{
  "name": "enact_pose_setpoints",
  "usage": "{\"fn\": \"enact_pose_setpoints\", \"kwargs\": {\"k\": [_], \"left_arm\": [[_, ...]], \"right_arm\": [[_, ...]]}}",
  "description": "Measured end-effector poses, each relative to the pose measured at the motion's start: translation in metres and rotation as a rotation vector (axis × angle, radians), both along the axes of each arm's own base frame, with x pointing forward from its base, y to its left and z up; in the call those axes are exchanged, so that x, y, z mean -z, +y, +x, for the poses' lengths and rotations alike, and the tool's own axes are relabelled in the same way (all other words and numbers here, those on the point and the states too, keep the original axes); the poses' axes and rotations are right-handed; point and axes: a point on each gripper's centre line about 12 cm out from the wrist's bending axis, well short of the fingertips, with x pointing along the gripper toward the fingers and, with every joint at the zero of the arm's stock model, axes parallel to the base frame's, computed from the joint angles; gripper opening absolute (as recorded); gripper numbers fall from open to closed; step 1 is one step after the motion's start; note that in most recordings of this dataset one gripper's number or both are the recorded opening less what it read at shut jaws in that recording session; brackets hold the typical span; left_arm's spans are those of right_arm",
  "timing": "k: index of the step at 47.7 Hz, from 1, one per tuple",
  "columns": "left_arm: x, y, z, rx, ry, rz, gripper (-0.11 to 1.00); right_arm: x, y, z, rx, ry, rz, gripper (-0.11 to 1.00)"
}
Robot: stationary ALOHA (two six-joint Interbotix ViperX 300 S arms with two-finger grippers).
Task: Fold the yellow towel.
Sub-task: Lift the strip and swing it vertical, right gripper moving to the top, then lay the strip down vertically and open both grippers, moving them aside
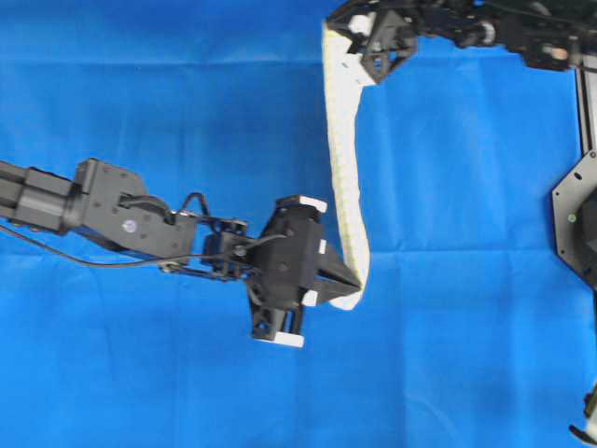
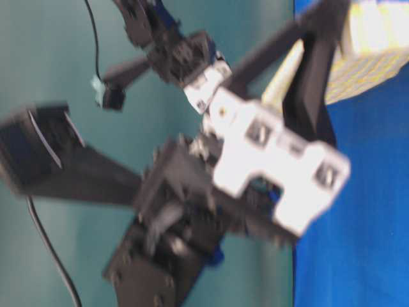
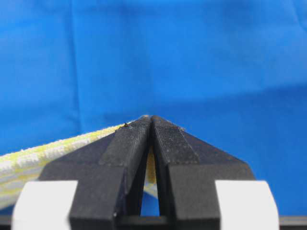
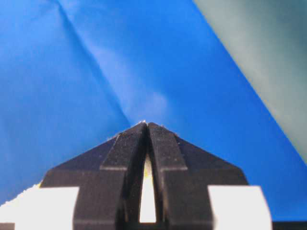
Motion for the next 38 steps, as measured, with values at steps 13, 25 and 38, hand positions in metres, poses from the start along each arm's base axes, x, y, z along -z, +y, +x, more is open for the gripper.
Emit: {"fn": "enact_pose_setpoints", "kwargs": {"k": [13, 25, 38], "left_arm": [[0.010, 0.002, -0.041, -0.038, 0.035, -0.092, 0.02], [0.017, 0.003, -0.060, -0.060, 0.066, -0.138, 0.02], [0.021, 0.003, -0.068, -0.059, 0.083, -0.135, 0.02]], "right_arm": [[0.010, -0.003, 0.041, -0.041, -0.003, -0.003, 0.02], [0.016, -0.002, 0.055, -0.057, -0.002, -0.003, 0.02], [0.015, 0.002, 0.059, -0.067, -0.005, -0.005, 0.02]]}}
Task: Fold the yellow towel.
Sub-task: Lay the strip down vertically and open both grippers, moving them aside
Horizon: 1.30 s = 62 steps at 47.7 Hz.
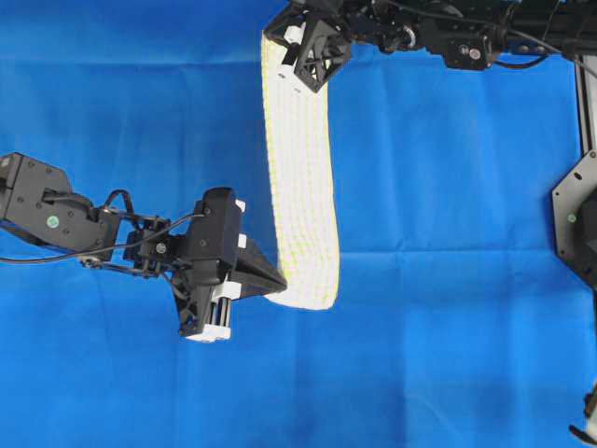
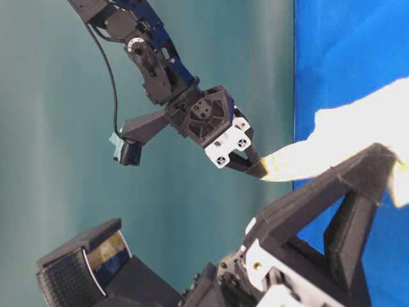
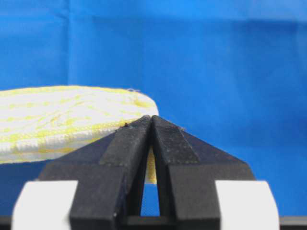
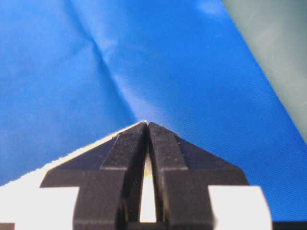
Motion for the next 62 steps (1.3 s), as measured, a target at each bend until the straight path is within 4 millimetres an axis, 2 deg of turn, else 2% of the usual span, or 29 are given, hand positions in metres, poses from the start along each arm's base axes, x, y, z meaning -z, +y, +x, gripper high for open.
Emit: {"fn": "enact_pose_setpoints", "kwargs": {"k": [5, 13, 16, 18, 23, 26, 34, 41, 47, 56, 62], "left_arm": [[0.000, -0.001, -0.001, 0.002, 0.002, 0.000, 0.09], [0.001, -0.001, -0.001, 0.002, 0.012, 0.002, 0.46], [0.002, 0.000, -0.002, 0.002, 0.029, 0.003, 0.58], [0.002, 0.000, -0.004, 0.004, 0.045, 0.007, 0.63], [-0.003, 0.002, -0.010, 0.004, 0.091, 0.015, 0.62], [-0.009, 0.005, -0.015, 0.000, 0.118, 0.017, 0.61], [-0.025, 0.018, -0.029, -0.026, 0.125, 0.015, 0.61], [-0.036, 0.040, -0.042, -0.081, 0.098, 0.008, 0.61], [-0.046, 0.064, -0.054, -0.137, 0.043, 0.014, 0.61], [-0.054, 0.091, -0.074, -0.208, -0.036, 0.034, 0.63], [-0.057, 0.101, -0.084, -0.236, -0.067, 0.044, 0.66]], "right_arm": [[0.000, 0.002, 0.001, -0.005, 0.000, 0.000, 0.02], [0.000, 0.007, 0.004, -0.017, 0.000, 0.000, 0.06], [-0.001, 0.008, 0.004, -0.021, -0.002, -0.002, 0.19], [-0.001, 0.010, 0.005, -0.023, -0.001, -0.001, 0.33], [-0.001, 0.010, 0.005, -0.023, -0.004, 0.001, 0.63], [-0.004, 0.011, 0.004, -0.023, -0.009, -0.002, 0.72], [-0.022, 0.017, -0.010, -0.023, -0.031, -0.013, 0.65], [-0.036, 0.029, -0.037, -0.021, -0.050, -0.025, 0.65], [-0.045, 0.048, -0.063, -0.027, -0.087, -0.050, 0.65], [-0.052, 0.087, -0.094, -0.078, -0.146, -0.087, 0.65], [-0.053, 0.103, -0.110, -0.103, -0.168, -0.097, 0.66]]}}
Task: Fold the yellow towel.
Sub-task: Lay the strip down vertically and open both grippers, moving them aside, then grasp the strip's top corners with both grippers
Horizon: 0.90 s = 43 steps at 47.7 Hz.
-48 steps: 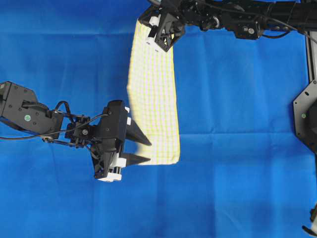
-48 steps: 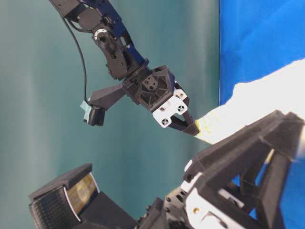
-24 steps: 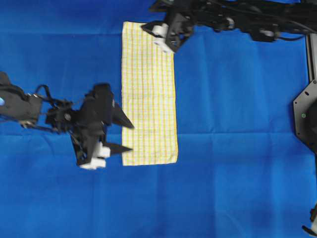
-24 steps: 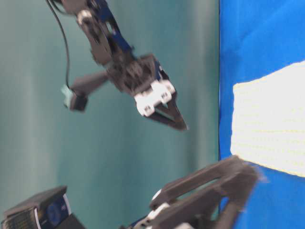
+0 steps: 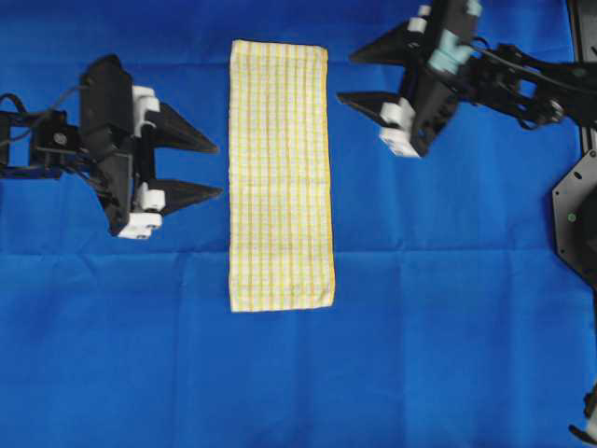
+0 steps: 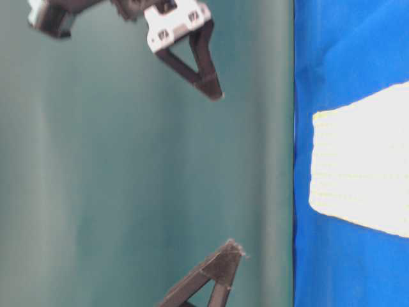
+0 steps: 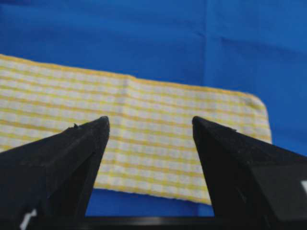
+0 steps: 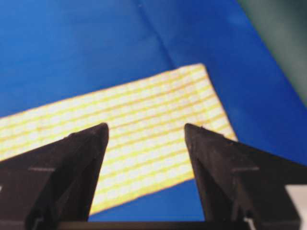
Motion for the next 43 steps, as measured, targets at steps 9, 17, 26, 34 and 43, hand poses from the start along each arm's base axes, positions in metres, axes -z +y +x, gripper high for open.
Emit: {"fn": "enact_pose_setpoints", "kwargs": {"k": [9, 17, 26, 34, 43], "left_arm": [[-0.001, 0.008, -0.007, -0.028, -0.020, 0.002, 0.71], [0.000, 0.012, -0.007, -0.042, -0.018, 0.002, 0.72], [0.006, 0.024, -0.004, -0.075, -0.016, 0.009, 0.73], [0.023, 0.060, 0.001, -0.181, -0.029, 0.022, 0.80], [0.051, 0.103, 0.012, -0.277, 0.010, 0.061, 0.88]], "right_arm": [[-0.002, 0.015, -0.009, -0.036, -0.013, -0.003, 0.70], [0.000, 0.014, -0.008, -0.033, -0.010, -0.003, 0.73], [0.009, 0.002, -0.003, -0.001, 0.017, 0.003, 0.74], [0.029, -0.033, 0.007, 0.091, 0.072, 0.026, 0.78], [0.060, -0.067, 0.023, 0.161, 0.144, 0.060, 0.82]]}}
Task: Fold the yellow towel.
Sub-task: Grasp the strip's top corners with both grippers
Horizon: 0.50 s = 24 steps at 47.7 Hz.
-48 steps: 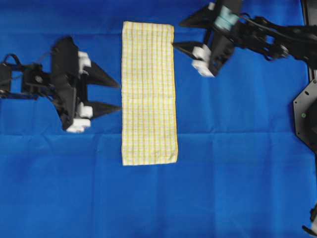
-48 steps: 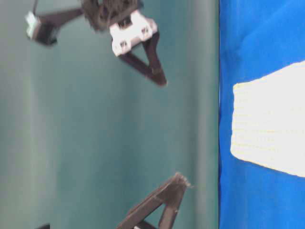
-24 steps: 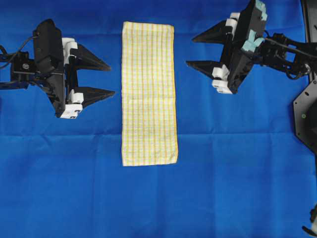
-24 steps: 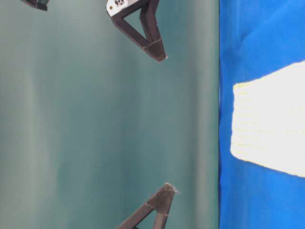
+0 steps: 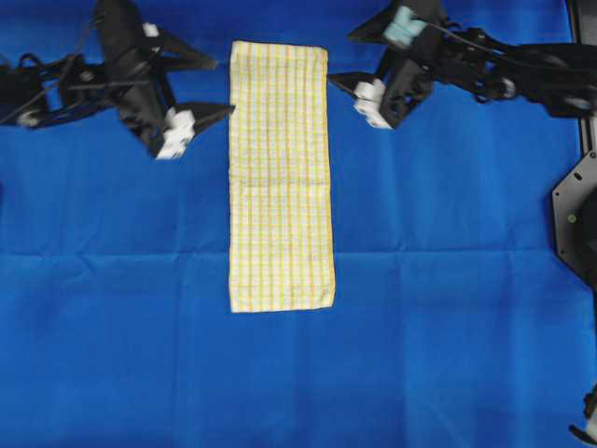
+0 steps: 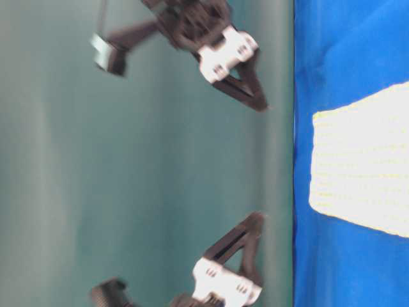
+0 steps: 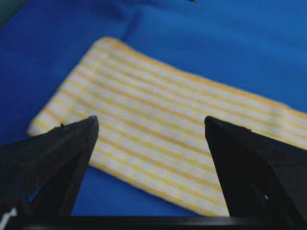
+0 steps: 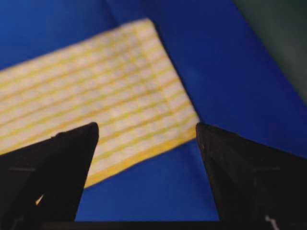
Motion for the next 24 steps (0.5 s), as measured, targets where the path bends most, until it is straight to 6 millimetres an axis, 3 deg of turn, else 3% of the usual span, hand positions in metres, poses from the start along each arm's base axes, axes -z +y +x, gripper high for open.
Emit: {"fn": "enact_pose_setpoints", "kwargs": {"k": [12, 24], "left_arm": [[0.033, 0.052, 0.019, -0.097, 0.061, 0.000, 0.87], [0.078, 0.085, 0.023, -0.161, 0.141, -0.041, 0.87]], "right_arm": [[0.040, -0.036, 0.011, 0.077, 0.070, 0.048, 0.81], [0.065, -0.049, 0.020, 0.105, 0.103, 0.082, 0.81]]}}
